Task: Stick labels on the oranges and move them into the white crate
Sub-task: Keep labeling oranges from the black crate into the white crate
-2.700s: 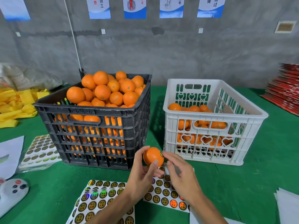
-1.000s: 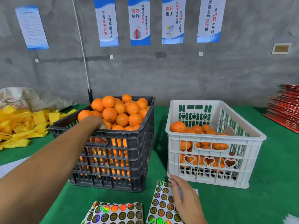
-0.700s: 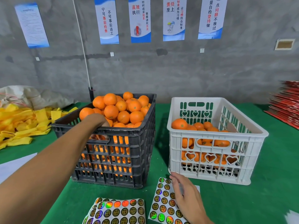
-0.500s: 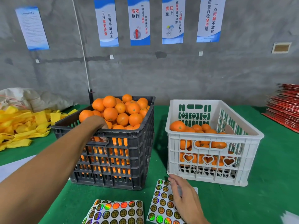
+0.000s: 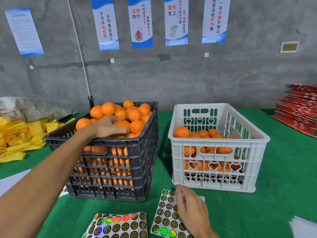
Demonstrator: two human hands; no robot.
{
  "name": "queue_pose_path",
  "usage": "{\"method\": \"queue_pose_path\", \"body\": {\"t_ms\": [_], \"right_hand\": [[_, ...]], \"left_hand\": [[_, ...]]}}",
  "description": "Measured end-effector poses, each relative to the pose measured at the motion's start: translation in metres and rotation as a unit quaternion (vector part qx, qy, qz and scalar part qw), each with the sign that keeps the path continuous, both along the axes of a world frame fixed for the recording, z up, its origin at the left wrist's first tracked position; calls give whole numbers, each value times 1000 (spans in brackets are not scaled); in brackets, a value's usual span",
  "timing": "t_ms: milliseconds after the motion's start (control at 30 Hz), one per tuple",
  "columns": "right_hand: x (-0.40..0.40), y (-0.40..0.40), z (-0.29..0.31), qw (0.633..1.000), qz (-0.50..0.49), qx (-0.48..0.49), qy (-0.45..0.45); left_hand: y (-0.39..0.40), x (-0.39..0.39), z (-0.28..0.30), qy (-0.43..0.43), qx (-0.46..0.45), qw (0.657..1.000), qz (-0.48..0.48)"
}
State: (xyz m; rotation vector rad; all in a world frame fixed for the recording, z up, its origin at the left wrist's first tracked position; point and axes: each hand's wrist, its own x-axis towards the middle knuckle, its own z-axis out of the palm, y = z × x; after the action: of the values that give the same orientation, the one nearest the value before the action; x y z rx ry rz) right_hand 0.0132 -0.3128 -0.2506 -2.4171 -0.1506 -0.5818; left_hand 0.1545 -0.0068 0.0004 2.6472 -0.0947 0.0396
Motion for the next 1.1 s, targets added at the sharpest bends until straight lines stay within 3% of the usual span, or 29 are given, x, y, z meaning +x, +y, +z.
{"method": "queue_pose_path", "body": {"t_ms": [67, 133, 233, 367, 500, 633, 667, 767, 900, 1033, 1100], "right_hand": [[0, -1, 2, 996, -52, -66, -14], [3, -1, 2, 987, -90, -132, 31], [6, -6, 2, 975, -103, -167, 106], [8, -9, -1, 986, -3, -122, 112], [8, -9, -2, 987, 123, 22, 99], [10, -18, 3, 962, 69, 250, 85], [13, -24, 3, 967, 31, 244, 67], [18, -44, 1, 996, -40, 71, 26], [23, -50, -10, 994, 42, -72, 67], [24, -52, -11, 984, 84, -123, 94], [24, -56, -7, 984, 96, -92, 117]], "left_hand": [[-12, -16, 1, -123, -136, 982, -48], [-30, -38, 1, -185, -230, 949, -110], [-63, -74, -6, -234, -333, 896, -180], [-104, -115, -36, -249, -416, 844, -230], [-131, -135, -95, -143, -510, 821, -213], [-146, -134, -171, 2, -519, 844, -139], [-148, -132, -188, 33, -526, 842, -117], [-151, -127, -227, 107, -541, 832, -52], [-153, -122, -248, 146, -510, 846, -46], [-153, -128, -255, 150, -475, 866, -47], [-153, -129, -258, 154, -491, 857, -22]]}}
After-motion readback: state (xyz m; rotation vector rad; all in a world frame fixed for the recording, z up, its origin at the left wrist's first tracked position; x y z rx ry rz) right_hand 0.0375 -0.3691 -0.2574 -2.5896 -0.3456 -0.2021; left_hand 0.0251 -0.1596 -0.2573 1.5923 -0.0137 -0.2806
